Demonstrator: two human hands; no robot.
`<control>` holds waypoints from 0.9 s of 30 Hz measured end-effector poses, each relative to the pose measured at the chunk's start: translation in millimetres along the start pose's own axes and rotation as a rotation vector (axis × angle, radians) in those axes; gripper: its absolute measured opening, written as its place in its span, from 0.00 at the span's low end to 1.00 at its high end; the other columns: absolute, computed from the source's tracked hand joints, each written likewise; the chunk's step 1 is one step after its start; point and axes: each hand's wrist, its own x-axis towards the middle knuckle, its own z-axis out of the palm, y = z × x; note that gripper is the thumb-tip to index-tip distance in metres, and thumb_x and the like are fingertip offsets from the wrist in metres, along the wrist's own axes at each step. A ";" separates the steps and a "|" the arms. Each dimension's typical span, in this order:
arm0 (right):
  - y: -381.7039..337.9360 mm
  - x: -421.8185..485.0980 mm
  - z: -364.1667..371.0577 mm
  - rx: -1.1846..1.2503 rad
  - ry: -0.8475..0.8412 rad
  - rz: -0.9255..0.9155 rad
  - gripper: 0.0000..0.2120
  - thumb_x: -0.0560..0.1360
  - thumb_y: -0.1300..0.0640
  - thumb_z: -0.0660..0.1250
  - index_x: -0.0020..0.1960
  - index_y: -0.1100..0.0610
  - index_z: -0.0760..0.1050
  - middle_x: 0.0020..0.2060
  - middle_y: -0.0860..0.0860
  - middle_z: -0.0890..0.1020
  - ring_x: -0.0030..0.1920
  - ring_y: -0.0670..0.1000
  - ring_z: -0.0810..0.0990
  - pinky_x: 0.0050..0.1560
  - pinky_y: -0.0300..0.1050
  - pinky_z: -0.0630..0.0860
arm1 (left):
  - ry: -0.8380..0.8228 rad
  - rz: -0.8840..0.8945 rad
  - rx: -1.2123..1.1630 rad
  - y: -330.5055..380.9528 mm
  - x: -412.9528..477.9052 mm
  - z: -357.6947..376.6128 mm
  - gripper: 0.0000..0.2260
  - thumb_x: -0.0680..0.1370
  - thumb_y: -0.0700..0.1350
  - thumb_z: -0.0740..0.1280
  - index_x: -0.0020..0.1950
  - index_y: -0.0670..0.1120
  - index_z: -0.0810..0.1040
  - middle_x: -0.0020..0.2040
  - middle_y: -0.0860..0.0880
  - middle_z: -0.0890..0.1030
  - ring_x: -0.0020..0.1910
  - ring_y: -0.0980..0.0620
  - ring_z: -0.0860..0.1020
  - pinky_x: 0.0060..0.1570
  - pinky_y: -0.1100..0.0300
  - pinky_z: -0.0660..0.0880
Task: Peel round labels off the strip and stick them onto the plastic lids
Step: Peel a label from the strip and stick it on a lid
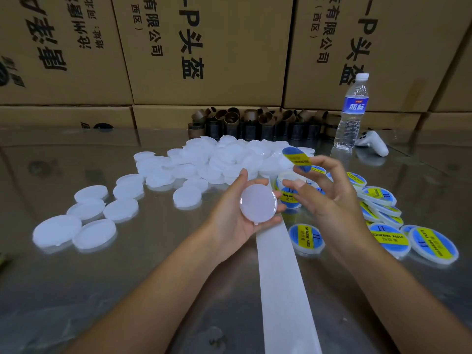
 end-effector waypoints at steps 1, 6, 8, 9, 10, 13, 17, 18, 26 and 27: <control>-1.0 -0.8 0.7 0.021 -0.016 -0.002 0.16 0.74 0.66 0.68 0.51 0.46 0.73 0.55 0.51 0.80 0.49 0.51 0.84 0.51 0.45 0.80 | -0.003 -0.007 0.007 -0.3 0.0 0.0 0.18 0.80 0.57 0.55 0.51 0.44 0.76 0.40 0.43 0.84 0.36 0.46 0.83 0.39 0.53 0.81; -2.0 -1.5 2.6 0.049 -0.058 -0.020 0.16 0.75 0.68 0.64 0.52 0.47 0.71 0.45 0.51 0.83 0.40 0.52 0.83 0.50 0.46 0.79 | -0.014 -0.035 0.052 -2.4 1.3 -0.2 0.19 0.80 0.58 0.55 0.53 0.45 0.75 0.41 0.44 0.84 0.36 0.46 0.83 0.39 0.53 0.81; -0.8 -0.9 2.8 0.034 -0.075 -0.028 0.16 0.76 0.67 0.63 0.51 0.46 0.71 0.37 0.48 0.82 0.38 0.52 0.82 0.49 0.46 0.79 | -0.026 -0.044 0.067 -2.2 1.2 -0.1 0.19 0.80 0.59 0.54 0.54 0.45 0.73 0.42 0.44 0.85 0.36 0.46 0.83 0.39 0.54 0.81; -0.3 -0.8 2.5 0.029 -0.082 -0.029 0.16 0.76 0.68 0.63 0.51 0.46 0.71 0.35 0.47 0.82 0.37 0.51 0.82 0.47 0.46 0.79 | -0.033 -0.045 0.079 -2.1 0.9 0.1 0.19 0.80 0.59 0.54 0.54 0.45 0.72 0.42 0.45 0.85 0.36 0.47 0.83 0.38 0.54 0.81; 0.2 -0.4 2.1 0.030 -0.088 -0.028 0.16 0.76 0.68 0.63 0.52 0.46 0.71 0.33 0.47 0.81 0.36 0.50 0.81 0.45 0.45 0.79 | -0.035 -0.046 0.091 -1.9 0.5 0.7 0.20 0.80 0.59 0.53 0.56 0.45 0.72 0.42 0.44 0.85 0.37 0.47 0.84 0.38 0.54 0.81; 0.5 0.0 1.5 0.032 -0.120 -0.028 0.17 0.77 0.70 0.61 0.51 0.47 0.73 0.31 0.46 0.79 0.32 0.47 0.78 0.42 0.43 0.80 | -0.027 -0.050 0.129 -1.6 -0.5 2.6 0.26 0.80 0.60 0.52 0.64 0.40 0.70 0.43 0.43 0.84 0.39 0.46 0.83 0.38 0.54 0.82; 2.6 0.0 2.7 -0.023 -0.189 -0.042 0.22 0.77 0.70 0.59 0.47 0.44 0.79 0.33 0.47 0.77 0.32 0.47 0.74 0.36 0.43 0.76 | -0.043 -0.056 0.197 -2.4 -1.1 3.7 0.32 0.80 0.61 0.49 0.72 0.37 0.65 0.51 0.40 0.80 0.44 0.44 0.81 0.41 0.54 0.81; 3.1 -0.8 3.6 -0.039 -0.221 -0.046 0.22 0.77 0.71 0.58 0.46 0.45 0.80 0.33 0.47 0.77 0.32 0.46 0.74 0.35 0.41 0.75 | -0.049 -0.062 0.209 -3.0 -1.0 4.1 0.32 0.80 0.62 0.48 0.72 0.37 0.65 0.52 0.40 0.79 0.45 0.44 0.80 0.42 0.54 0.81; 7.6 -8.0 7.5 -0.358 -0.307 -0.111 0.22 0.77 0.69 0.58 0.45 0.43 0.81 0.44 0.53 0.76 0.44 0.46 0.75 0.47 0.39 0.71 | -0.099 -0.120 0.277 -6.1 -0.1 4.4 0.32 0.80 0.64 0.44 0.66 0.43 0.73 0.65 0.38 0.76 0.61 0.41 0.76 0.67 0.41 0.68; 7.7 -8.7 7.4 -0.397 -0.309 -0.128 0.22 0.77 0.68 0.58 0.45 0.43 0.80 0.43 0.54 0.75 0.44 0.47 0.74 0.47 0.40 0.70 | -0.101 -0.124 0.273 -6.2 0.0 4.3 0.31 0.80 0.64 0.44 0.66 0.44 0.73 0.65 0.39 0.76 0.60 0.43 0.77 0.67 0.41 0.68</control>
